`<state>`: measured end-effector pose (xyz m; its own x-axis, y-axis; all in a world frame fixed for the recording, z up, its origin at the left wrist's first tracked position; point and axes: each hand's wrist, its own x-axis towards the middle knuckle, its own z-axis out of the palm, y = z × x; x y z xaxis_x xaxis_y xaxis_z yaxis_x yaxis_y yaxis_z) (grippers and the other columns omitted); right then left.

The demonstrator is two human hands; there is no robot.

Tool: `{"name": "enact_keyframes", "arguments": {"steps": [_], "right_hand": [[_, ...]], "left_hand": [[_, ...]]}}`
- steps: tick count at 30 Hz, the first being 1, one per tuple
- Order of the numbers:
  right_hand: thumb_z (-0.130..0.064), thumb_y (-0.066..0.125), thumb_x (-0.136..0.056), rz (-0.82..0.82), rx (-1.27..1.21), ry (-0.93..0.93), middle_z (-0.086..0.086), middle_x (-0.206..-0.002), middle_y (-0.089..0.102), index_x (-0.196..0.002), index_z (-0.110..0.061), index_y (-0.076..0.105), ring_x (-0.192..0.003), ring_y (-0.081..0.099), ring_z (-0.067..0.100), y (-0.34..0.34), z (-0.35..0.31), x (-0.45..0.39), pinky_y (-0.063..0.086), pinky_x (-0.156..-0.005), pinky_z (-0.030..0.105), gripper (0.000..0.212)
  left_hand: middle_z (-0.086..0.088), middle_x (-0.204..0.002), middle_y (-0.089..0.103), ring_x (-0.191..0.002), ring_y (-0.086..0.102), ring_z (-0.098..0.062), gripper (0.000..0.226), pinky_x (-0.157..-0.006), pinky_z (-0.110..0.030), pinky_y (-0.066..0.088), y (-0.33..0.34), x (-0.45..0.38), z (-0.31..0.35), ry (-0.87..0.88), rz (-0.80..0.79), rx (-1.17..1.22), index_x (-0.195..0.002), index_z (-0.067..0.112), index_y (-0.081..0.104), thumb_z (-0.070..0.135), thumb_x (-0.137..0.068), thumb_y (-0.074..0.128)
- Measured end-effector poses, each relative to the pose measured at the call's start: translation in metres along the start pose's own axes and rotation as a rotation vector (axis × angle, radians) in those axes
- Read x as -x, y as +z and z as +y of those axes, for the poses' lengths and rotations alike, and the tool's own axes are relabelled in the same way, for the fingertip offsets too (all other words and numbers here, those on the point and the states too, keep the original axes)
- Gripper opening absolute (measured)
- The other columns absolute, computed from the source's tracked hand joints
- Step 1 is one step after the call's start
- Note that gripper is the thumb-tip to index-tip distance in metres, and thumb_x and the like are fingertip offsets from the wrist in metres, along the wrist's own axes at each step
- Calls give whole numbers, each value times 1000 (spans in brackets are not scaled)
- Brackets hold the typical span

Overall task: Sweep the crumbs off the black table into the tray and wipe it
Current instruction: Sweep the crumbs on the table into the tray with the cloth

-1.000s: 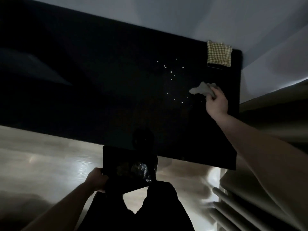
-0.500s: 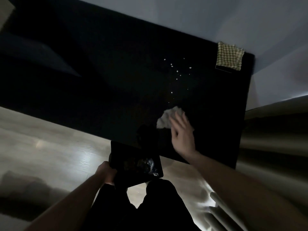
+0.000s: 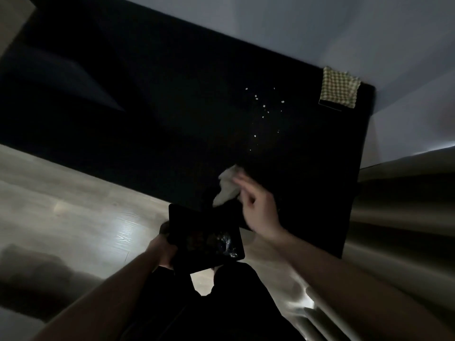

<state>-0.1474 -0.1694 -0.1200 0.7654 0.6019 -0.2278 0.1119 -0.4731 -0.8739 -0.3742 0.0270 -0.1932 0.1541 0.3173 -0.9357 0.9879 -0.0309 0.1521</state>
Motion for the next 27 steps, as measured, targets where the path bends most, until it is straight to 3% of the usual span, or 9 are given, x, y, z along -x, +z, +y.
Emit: {"name": "enact_keyframes", "arguments": {"steps": [2, 6, 12, 17, 21, 24, 27], "right_hand": [[3, 53, -100, 136, 50, 2, -8, -153, 55, -139, -24, 65, -144, 47, 4, -32, -3, -37, 46, -116, 38, 49], [-9, 52, -104, 248, 265, 51, -9, -161, 44, -146, -28, 58, -152, 34, 6, -75, 3, -120, 34, -125, 36, 47], [-22, 48, -107, 78, 607, 198, -4, -172, 21, -156, -29, 43, -161, 10, 25, -64, 27, -177, 20, -129, 48, 50], [-13, 58, -100, 38, 597, -57, -5, -163, 40, -148, -28, 55, -156, 29, 24, -17, 34, -98, 35, -123, 51, 50], [-4, 51, -99, -128, 379, -239, -1, -151, 55, -135, -13, 69, -149, 34, 7, 25, 30, -5, 35, -123, 37, 41], [-9, 41, -100, -269, 238, -196, 0, -150, 57, -133, -15, 71, -148, 39, 5, 45, 28, 42, 35, -123, 36, 45], [-1, 48, -97, -279, 169, -75, -10, -148, 60, -131, -25, 73, -143, 48, 1, 38, 22, 53, 41, -118, 35, 48]], "left_hand": [[-22, -110, 74, -99, 74, -42, 63, -82, -49, 64, 1, -3, -1, 24, 4, -22, -123, 4, 65, 21, -62, 59], [-22, -107, 75, -98, 74, -43, 67, -85, -52, 62, 5, -16, -11, 50, 39, -20, -119, 8, 70, 23, -57, 50], [-24, -112, 72, -91, 73, -38, 56, -74, -46, 64, 6, -10, -4, 23, 41, 30, -124, 2, 64, 18, -71, 57], [-21, -108, 74, -98, 73, -42, 69, -83, -53, 63, 12, -36, -25, 22, 37, 31, -125, 11, 67, 21, -58, 53], [-20, -112, 75, -104, 73, -37, 58, -88, -46, 62, 7, -4, -1, 16, 42, -43, -127, 9, 66, 17, -70, 60], [-22, -110, 75, -100, 74, -39, 53, -86, -48, 63, 6, -8, -4, 18, 40, -45, -126, 5, 66, 15, -74, 58], [-20, -107, 75, -97, 75, -37, 50, -83, -45, 64, 5, -7, -6, 5, 39, -66, -125, 6, 66, 16, -76, 62]]}}
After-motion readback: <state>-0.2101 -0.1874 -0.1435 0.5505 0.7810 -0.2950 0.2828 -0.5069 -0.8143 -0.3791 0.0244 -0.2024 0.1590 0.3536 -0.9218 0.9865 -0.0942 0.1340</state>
